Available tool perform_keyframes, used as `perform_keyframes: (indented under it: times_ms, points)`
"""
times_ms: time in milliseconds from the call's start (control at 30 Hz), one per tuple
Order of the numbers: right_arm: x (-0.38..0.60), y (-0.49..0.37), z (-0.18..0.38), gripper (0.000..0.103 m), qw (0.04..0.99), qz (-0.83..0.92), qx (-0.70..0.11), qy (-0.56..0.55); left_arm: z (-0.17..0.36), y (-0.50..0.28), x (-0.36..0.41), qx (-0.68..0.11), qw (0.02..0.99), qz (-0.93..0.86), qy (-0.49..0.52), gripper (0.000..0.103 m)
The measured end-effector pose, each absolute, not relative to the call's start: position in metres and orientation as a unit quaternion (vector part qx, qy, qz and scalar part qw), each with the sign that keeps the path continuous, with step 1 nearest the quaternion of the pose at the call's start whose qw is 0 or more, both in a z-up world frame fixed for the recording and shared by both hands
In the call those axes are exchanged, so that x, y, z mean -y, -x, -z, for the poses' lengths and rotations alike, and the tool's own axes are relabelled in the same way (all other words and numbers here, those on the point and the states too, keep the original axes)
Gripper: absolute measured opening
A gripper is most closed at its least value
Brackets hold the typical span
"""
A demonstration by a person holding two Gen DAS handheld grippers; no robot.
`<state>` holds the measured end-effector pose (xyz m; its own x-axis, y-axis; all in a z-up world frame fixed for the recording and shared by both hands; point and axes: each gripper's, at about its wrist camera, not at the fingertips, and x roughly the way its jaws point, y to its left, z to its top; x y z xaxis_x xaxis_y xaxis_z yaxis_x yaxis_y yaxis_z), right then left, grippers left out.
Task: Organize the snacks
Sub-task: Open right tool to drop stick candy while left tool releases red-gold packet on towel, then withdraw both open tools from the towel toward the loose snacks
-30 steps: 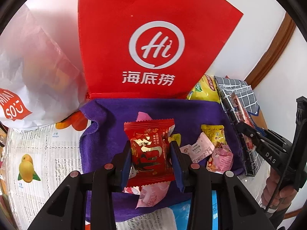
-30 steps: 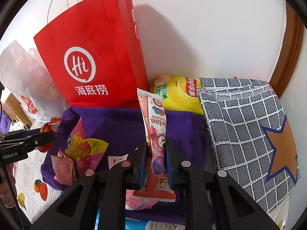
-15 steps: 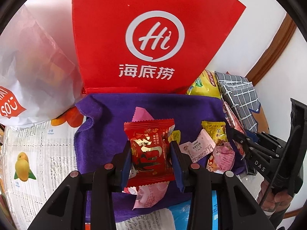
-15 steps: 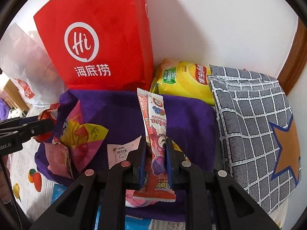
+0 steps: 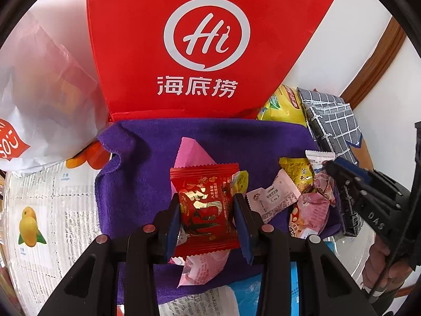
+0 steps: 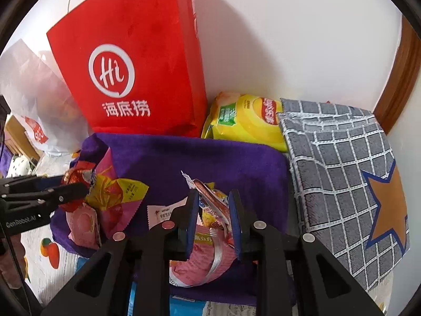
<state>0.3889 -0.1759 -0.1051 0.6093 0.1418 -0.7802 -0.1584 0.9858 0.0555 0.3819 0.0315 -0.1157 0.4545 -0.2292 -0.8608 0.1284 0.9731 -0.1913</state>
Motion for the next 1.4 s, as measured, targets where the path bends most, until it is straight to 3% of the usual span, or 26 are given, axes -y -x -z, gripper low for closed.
perform_keyframes:
  times_ms: [233, 667, 833, 1100, 1233, 1400]
  points:
    - [0.176, -0.381, 0.090, 0.031, 0.910, -0.082, -0.406, 0.013, 0.121, -0.384, -0.029, -0.519, 0.847, 0.103, 0.050, 0.036]
    - [0.175, -0.379, 0.084, 0.032, 0.914, -0.080, -0.398, 0.014, 0.118, -0.382, -0.023, -0.520, 0.846, 0.113, 0.048, 0.037]
    - [0.173, -0.374, 0.080, 0.032, 0.916, -0.073, -0.395, 0.012, 0.108, -0.376, -0.021, -0.510, 0.851, 0.117, 0.044, 0.054]
    - [0.172, -0.355, 0.072, 0.033, 0.916, -0.061, -0.396, 0.011, 0.088, -0.366, -0.021, -0.491, 0.862, 0.121, 0.041, 0.056]
    - [0.176, -0.339, 0.067, 0.043, 0.919, -0.056, -0.391, 0.004, 0.075, -0.353, -0.015, -0.476, 0.869, 0.134, 0.027, 0.056]
    - [0.185, -0.315, 0.062, 0.048, 0.920, -0.028, -0.391, -0.004, 0.063, -0.342, -0.007, -0.468, 0.870, 0.154, 0.035, 0.056]
